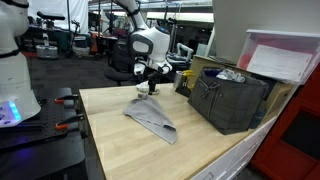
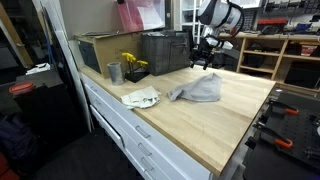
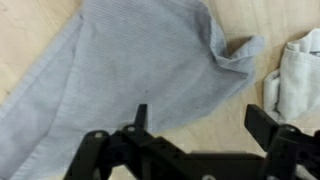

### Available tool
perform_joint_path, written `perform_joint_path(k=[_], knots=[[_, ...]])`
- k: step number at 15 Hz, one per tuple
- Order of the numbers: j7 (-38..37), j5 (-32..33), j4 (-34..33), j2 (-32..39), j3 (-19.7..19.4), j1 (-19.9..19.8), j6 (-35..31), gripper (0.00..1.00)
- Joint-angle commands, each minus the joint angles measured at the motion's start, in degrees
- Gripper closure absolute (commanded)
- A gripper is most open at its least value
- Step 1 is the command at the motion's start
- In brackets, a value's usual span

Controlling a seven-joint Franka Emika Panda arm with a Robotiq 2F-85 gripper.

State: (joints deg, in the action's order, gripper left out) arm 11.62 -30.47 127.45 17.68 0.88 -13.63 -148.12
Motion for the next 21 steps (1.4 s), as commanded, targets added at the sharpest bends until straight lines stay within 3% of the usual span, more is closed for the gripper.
perform_joint_path(k=[1,10,17,18,20,21], knots=[[-3.31,0.94,3.14,0.84,-2.09,0.29,0.00,0.00],[-4.53,2.69,9.19,6.10,-2.48,0.56,-0.26,0.00],[-8.68,3.95,7.41,11.72,-2.10,1.20,-3.73,0.00],[-9.56,4.29,6.78,12.47,-2.09,1.47,-4.23,0.25],[-10.91,4.95,6.05,12.94,-2.29,1.51,-4.57,0.32],[-11.54,5.35,6.02,12.72,-2.44,1.45,-4.54,0.41]])
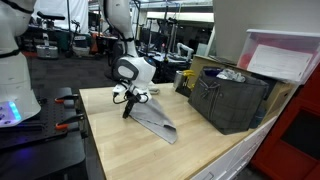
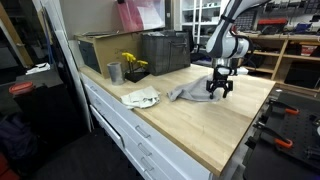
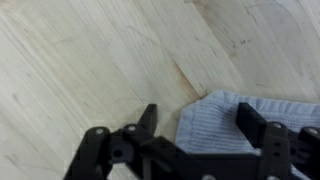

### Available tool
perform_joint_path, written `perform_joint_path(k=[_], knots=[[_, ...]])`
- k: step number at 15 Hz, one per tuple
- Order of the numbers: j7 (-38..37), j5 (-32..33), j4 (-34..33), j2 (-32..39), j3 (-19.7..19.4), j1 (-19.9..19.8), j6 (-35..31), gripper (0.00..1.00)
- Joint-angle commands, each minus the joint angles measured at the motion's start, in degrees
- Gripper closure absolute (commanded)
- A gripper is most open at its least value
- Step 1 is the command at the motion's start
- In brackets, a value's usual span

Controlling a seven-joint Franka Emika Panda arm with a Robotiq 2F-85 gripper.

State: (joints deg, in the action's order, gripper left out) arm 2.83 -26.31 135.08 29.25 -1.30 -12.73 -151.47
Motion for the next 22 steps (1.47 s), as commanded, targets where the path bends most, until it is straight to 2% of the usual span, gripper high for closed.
perform_joint_path(k=[1,7,8,14,18,22], knots=[[-3.18,1.56,-1.63,0.82,-0.45,0.46,-1.15,0.48],[-3.84,3.55,-0.67,-2.16,-1.65,0.41,0.33,0.94],[-3.81,4.32,-0.10,-3.00,-2.05,0.53,0.79,0.99],[-7.12,14.02,3.73,-8.61,-6.31,3.95,4.33,0.98],[-11.73,22.02,6.33,-11.63,-9.84,6.39,10.10,0.98],[-16.52,28.37,8.29,-14.23,-12.66,6.99,15.51,0.98]])
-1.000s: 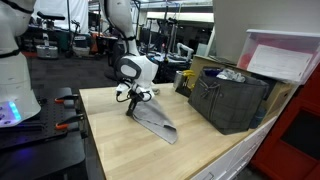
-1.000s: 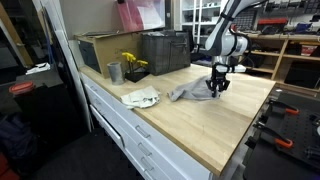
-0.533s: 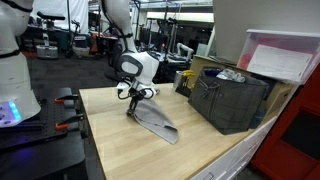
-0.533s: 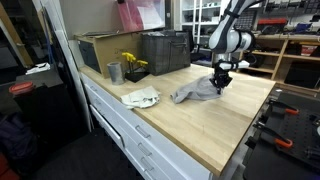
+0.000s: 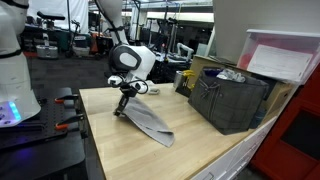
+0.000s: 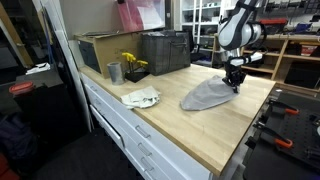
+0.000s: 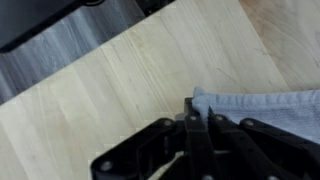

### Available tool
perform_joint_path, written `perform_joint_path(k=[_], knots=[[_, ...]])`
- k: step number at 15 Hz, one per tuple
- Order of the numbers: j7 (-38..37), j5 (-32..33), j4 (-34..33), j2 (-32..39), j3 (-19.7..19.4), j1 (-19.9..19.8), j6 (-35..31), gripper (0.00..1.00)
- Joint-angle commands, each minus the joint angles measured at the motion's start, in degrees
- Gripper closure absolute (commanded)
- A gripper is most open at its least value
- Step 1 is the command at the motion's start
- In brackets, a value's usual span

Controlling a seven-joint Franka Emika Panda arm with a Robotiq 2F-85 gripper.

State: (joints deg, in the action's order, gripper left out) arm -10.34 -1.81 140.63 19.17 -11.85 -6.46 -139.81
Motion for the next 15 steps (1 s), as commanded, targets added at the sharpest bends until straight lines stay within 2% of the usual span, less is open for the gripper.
perform_joint_path(k=[1,3,4,5,6,9,13,15], knots=[[-4.03,4.97,3.08,-4.84,-2.47,0.64,4.91,0.98],[-5.14,6.66,3.64,-6.34,-2.83,0.54,6.34,0.98],[-5.45,7.13,3.66,-6.80,-2.81,0.50,6.97,0.69],[-5.87,7.57,3.75,-7.41,-2.70,0.44,7.51,0.67],[-5.61,8.01,3.91,-8.02,-2.50,0.36,7.97,0.89],[-5.49,8.85,4.39,-9.47,-2.12,0.20,9.11,1.00],[-4.95,8.35,4.71,-10.95,-1.60,-0.18,9.96,0.99],[-4.67,6.43,3.39,-10.91,-0.91,-0.31,8.20,0.99]])
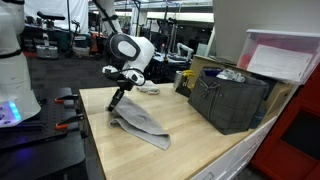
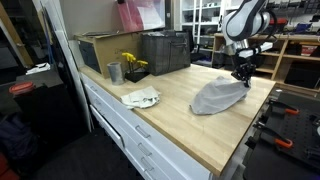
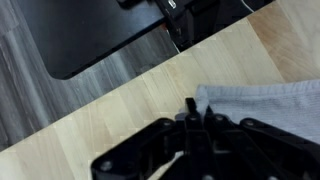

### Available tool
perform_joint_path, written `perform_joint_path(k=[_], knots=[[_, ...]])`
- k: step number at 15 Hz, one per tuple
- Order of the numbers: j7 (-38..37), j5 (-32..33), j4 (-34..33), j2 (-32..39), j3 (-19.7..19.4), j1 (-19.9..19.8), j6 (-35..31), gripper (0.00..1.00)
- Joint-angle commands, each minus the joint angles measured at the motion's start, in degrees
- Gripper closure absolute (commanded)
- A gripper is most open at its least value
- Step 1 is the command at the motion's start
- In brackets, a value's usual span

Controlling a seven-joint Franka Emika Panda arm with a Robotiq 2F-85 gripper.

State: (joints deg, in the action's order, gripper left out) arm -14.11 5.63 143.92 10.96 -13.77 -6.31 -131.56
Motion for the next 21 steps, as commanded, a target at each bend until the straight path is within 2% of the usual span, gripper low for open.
perform_joint_path(k=[1,8,13,14,16,21], knots=[[-0.58,-2.31,-1.41,-1.94,1.59,-0.44,-1.10,0.99],[0.43,-15.27,-16.53,3.87,7.61,0.41,-15.24,0.99],[-0.57,-16.42,-26.58,9.02,9.84,2.33,-22.47,0.99],[-0.66,-16.10,-27.79,9.84,9.91,2.71,-23.33,0.69],[-0.85,-15.89,-29.09,11.21,9.69,3.14,-25.17,0.61],[-1.50,-13.99,-25.81,11.46,7.21,4.05,-32.75,0.24]])
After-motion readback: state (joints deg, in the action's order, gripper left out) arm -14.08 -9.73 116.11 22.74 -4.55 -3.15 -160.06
